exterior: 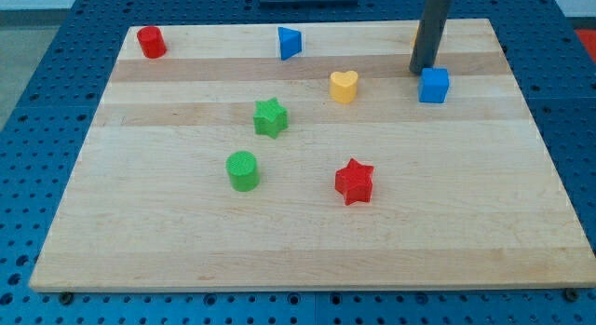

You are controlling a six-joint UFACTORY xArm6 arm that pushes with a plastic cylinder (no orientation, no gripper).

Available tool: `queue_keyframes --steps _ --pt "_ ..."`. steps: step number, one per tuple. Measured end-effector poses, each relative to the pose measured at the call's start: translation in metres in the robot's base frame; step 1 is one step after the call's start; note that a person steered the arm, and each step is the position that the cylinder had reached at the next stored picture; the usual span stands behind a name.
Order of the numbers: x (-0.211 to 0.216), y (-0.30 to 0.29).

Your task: Push the green star to the center left of the board

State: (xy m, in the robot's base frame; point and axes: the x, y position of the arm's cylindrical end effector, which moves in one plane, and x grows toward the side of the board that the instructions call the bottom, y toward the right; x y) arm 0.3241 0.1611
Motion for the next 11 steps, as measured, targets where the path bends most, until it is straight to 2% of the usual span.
queue_keyframes --steps 2,7,9,10,11 --pt "0.082 -0.001" --pt "0.074 -0.280" --pt "0.108 -0.238" --pt "0.122 -0.261" --pt "0.110 -0.314"
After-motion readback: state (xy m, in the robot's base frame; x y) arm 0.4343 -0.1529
